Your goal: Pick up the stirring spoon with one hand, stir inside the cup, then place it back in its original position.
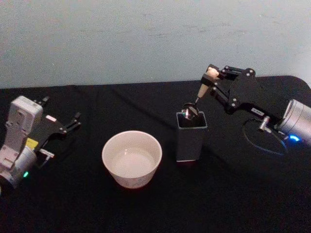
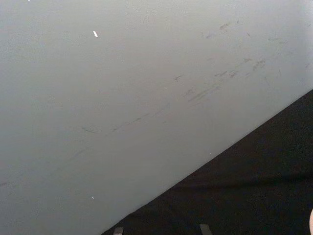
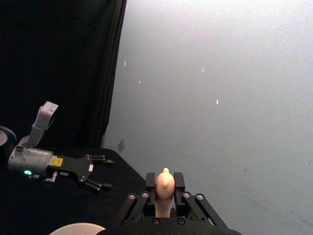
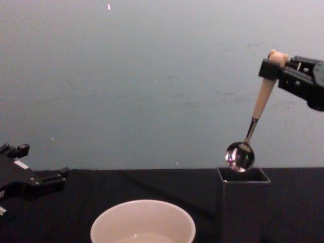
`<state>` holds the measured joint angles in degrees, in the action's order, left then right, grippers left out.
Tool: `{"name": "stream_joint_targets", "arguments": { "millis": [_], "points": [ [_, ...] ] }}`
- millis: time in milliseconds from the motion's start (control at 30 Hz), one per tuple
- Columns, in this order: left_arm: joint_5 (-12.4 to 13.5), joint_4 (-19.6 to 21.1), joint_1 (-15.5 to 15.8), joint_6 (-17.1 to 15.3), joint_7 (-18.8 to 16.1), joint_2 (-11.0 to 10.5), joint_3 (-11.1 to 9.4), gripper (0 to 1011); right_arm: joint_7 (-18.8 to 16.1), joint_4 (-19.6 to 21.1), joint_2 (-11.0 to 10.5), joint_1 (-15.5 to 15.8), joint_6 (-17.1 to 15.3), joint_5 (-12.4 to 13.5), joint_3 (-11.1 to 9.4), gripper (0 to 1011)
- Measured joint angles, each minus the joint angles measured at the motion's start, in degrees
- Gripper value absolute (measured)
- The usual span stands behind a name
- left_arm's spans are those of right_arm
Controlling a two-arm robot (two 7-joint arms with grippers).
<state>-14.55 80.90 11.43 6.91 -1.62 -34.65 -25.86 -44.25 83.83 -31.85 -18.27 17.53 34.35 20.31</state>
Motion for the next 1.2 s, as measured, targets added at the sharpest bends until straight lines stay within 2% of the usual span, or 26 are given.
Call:
{"name": "stream_joint_targets", "arguments": {
  "millis": [433,800,1200],
  "points": [
    [0.0,0.0,0.0,0.0,0.0,0.0,0.0,1001,0.9,-3.5,1.2,-1.0,-1.0,-2.2,1.6,212],
    [0.0,0.0,0.0,0.0,0.0,0.0,0.0,1001,1.7,-6.3,1.9,-1.8,-7.9,-0.8,3.4,212],
    [0.0,0.0,0.0,0.0,0.0,0.0,0.0,1001,3.6,-8.6,3.0,-2.3,-9.8,-0.9,4.4,212]
  ]
}}
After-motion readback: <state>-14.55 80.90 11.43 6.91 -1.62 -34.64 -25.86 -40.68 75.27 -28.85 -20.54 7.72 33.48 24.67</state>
